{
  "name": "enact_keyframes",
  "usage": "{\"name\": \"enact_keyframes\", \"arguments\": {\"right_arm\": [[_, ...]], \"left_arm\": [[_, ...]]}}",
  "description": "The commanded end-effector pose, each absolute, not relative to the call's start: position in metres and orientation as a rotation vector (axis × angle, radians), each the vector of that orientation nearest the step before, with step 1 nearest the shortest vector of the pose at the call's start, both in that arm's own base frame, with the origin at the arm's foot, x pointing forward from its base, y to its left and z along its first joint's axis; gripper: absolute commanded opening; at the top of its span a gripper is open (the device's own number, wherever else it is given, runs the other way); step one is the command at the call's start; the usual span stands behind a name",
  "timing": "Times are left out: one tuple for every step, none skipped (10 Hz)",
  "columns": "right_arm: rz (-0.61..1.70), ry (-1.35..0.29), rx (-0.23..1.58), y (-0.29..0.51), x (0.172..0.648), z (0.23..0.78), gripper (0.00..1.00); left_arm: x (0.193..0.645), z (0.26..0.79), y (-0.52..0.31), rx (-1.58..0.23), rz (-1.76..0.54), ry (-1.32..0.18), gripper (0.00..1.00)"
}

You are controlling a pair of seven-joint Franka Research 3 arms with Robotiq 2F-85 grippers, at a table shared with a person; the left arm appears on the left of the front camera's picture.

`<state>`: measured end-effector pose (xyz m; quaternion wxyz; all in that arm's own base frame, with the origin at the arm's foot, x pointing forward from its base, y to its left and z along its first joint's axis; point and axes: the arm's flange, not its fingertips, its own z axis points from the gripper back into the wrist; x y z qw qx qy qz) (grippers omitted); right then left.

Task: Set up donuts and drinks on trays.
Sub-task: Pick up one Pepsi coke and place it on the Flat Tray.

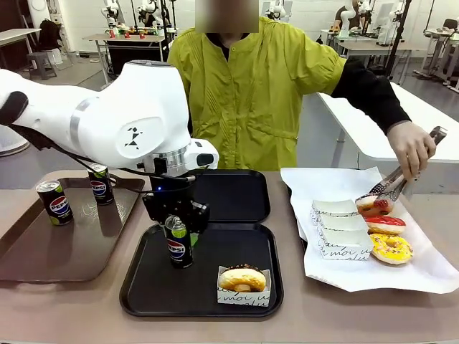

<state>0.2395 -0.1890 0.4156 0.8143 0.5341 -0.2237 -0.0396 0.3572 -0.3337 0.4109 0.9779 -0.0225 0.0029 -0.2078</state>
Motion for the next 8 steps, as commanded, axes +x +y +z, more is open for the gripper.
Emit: {"name": "enact_keyframes", "arguments": {"right_arm": [[-0.079,-0.482,1.149,-0.189,0.239,0.416,1.0],[-0.079,-0.482,1.149,-0.189,0.239,0.416,1.0],[-0.079,-0.482,1.149,-0.189,0.239,0.416,1.0],[-0.079,-0.482,1.149,-0.189,0.239,0.416,1.0],[-0.079,-0.482,1.149,-0.189,0.239,0.416,1.0],[-0.079,-0.482,1.149,-0.189,0.239,0.416,1.0],[-0.079,-0.482,1.149,-0.189,0.239,0.416,1.0],[-0.079,-0.482,1.149,-0.189,0.239,0.416,1.0]], "left_arm": [[0.373,0.413,-0.336,-0.017,-0.369,0.022,0.59],[0.379,0.408,-0.334,-0.023,-0.357,0.024,0.59],[0.382,0.403,-0.331,-0.024,-0.342,0.023,0.59],[0.386,0.399,-0.33,-0.015,-0.343,0.013,0.59],[0.389,0.395,-0.33,-0.008,-0.342,0.008,0.59],[0.392,0.389,-0.329,-0.002,-0.344,0.005,0.59],[0.392,0.384,-0.329,-0.006,-0.346,-0.002,0.59],[0.391,0.383,-0.328,-0.009,-0.347,-0.005,0.59]]}}
